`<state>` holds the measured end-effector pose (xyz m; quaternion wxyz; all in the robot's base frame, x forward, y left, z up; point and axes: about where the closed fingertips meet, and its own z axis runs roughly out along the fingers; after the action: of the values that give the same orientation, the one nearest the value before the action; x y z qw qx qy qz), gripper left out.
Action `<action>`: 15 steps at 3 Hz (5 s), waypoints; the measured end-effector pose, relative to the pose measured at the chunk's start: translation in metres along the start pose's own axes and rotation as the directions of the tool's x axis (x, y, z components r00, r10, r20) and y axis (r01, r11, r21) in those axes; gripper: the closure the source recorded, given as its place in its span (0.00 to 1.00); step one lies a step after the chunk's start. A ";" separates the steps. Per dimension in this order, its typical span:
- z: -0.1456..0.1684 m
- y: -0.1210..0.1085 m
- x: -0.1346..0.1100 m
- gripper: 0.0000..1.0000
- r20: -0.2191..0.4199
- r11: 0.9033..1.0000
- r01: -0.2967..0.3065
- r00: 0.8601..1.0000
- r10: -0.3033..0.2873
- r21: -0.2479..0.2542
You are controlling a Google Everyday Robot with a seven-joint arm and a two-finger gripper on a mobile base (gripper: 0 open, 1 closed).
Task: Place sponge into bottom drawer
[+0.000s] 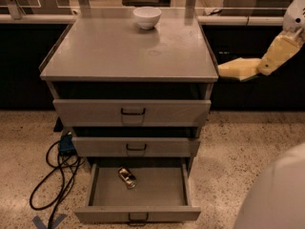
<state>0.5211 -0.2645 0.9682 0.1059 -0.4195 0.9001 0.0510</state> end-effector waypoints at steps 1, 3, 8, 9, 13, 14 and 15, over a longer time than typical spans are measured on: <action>0.030 -0.014 -0.025 1.00 0.007 1.000 -0.008 1.000 0.008 0.017; 0.101 0.020 -0.036 1.00 -0.089 0.995 0.055 0.994 -0.062 -0.078; 0.256 0.042 -0.005 1.00 -0.210 0.993 -0.116 0.971 0.115 0.007; 0.249 0.038 0.003 1.00 -0.233 0.992 -0.124 0.964 0.129 0.034; 0.340 0.014 0.022 1.00 -0.274 0.939 -0.196 0.921 0.275 0.283; 0.363 -0.011 0.016 1.00 -0.258 0.920 -0.229 0.913 0.316 0.318; 0.413 -0.013 0.010 1.00 -0.321 0.943 -0.233 0.897 0.302 0.237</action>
Offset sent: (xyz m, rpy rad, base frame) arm -0.0087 0.1286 -0.1867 -0.0858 0.3009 0.2061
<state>0.5862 -0.2057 0.5639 -0.0253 -0.2811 0.9543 -0.0985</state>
